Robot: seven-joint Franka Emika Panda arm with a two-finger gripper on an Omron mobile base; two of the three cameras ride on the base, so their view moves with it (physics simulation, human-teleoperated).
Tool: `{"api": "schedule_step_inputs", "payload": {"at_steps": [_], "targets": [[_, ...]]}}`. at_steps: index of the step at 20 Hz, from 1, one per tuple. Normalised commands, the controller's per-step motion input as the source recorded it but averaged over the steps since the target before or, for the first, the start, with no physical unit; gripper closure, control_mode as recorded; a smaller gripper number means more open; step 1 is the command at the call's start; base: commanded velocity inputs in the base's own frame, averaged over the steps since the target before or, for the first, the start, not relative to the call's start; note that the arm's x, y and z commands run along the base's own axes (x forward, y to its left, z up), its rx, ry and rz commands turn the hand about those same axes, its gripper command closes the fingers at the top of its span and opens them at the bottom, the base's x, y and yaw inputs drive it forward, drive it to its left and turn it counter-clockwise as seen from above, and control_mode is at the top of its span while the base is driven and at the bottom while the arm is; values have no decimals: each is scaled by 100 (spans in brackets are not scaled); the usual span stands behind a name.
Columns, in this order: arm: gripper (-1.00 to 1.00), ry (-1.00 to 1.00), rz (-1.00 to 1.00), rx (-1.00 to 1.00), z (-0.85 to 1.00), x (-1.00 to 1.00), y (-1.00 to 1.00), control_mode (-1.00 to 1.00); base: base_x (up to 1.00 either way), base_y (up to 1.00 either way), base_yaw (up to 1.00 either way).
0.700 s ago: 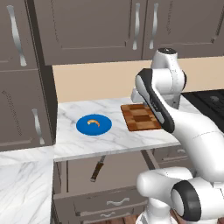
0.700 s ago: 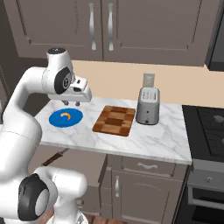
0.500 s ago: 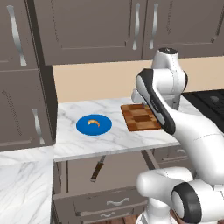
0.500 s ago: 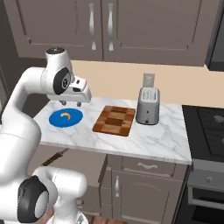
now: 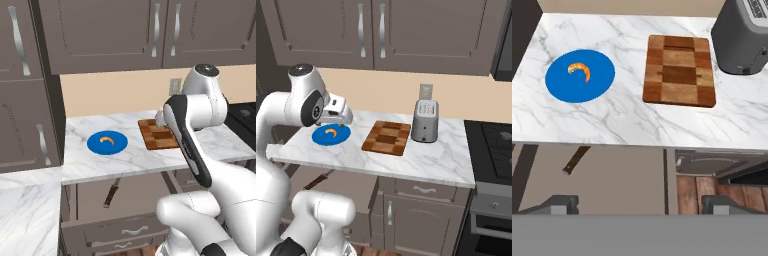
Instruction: Pick up the knife from the drawer and place it on the cutting board. Then place the meat from the plate to the cutting board.
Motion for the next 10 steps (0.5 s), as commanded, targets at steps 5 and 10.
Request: {"api": "schedule_step_inputs", "payload": {"at_steps": [5, 10], "targets": [[-100, -12, 0, -1, 0, -59, 3, -100, 0, 0, 0], [-100, -6, 0, 0, 0, -41, 0, -100, 0, 0, 0]]}}
